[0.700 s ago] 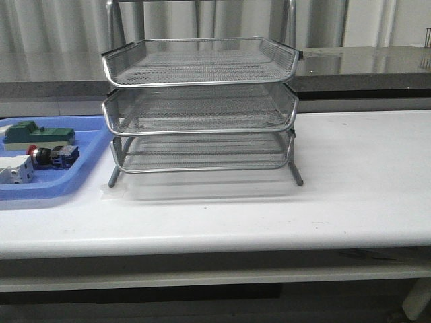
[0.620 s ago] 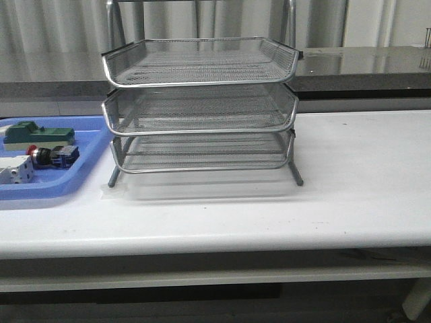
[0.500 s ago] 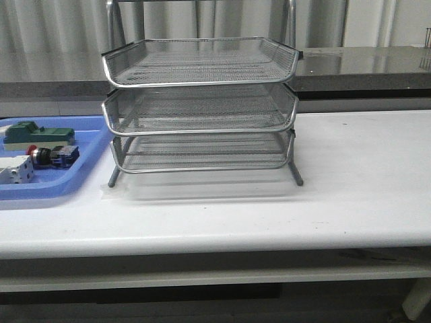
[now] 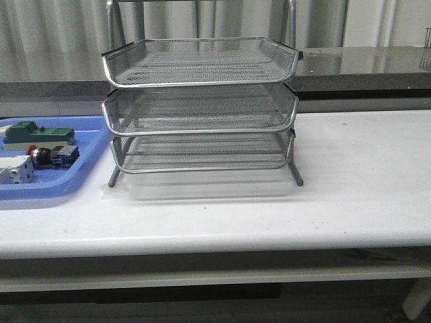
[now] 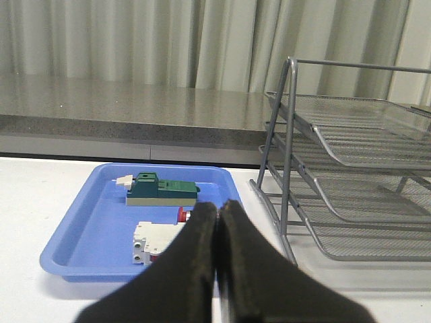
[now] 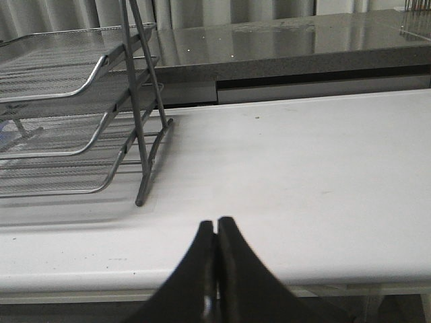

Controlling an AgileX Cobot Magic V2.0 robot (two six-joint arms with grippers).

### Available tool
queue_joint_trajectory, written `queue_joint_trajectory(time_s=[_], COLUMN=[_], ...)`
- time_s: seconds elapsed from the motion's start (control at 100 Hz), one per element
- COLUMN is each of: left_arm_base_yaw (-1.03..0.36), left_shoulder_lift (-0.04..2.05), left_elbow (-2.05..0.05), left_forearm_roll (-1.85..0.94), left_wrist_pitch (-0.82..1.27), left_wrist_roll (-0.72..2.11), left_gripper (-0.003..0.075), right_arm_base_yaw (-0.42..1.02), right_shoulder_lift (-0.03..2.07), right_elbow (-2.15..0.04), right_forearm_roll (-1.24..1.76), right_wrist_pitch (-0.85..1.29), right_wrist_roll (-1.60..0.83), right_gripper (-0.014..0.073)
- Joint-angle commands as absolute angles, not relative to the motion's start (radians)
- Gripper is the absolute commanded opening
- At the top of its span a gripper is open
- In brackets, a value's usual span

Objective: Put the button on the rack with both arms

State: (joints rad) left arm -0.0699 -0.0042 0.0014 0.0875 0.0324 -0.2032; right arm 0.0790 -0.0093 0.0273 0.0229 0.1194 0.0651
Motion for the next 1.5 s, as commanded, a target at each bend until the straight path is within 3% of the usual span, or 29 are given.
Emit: queue_joint_trajectory(time_s=[0.0,0.44,0.66,1.2,1.49], left_arm_base_yaw=[-0.068,-0.068,-0.068,-0.068,-0.068], left_shoulder_lift=[-0.039,-0.039,-0.039,-0.039,-0.039], left_elbow=[0.048,0.048,0.048,0.048,0.048], left_forearm_roll=[0.078,0.078,0.078,0.078,0.078], left_wrist_pitch=[-0.047,-0.047,-0.047,-0.047,-0.047], left_wrist_roll=[-0.214,-0.214,-0.214,-0.214,-0.214], left_gripper=[-0.0020,-0.0020,-0.0020,-0.0020,-0.0020], right_arm_base_yaw=[0.072,0.072,0.072,0.072,0.072], right_shoulder_lift=[-0.028,-0.026,0.054,0.681,0.959], right_elbow=[0.010,-0.041,-0.217,-0.739,-0.785], right_forearm_roll=[0.023,0.087,0.178,0.258,0.456], right_wrist_pitch=[0.031,0.000,0.147,0.636,0.666], right_wrist_roll=[0.061,0.062,0.062,0.062,0.061], right_gripper=[-0.0057,-0.0057,-0.0057,-0.0057,-0.0057])
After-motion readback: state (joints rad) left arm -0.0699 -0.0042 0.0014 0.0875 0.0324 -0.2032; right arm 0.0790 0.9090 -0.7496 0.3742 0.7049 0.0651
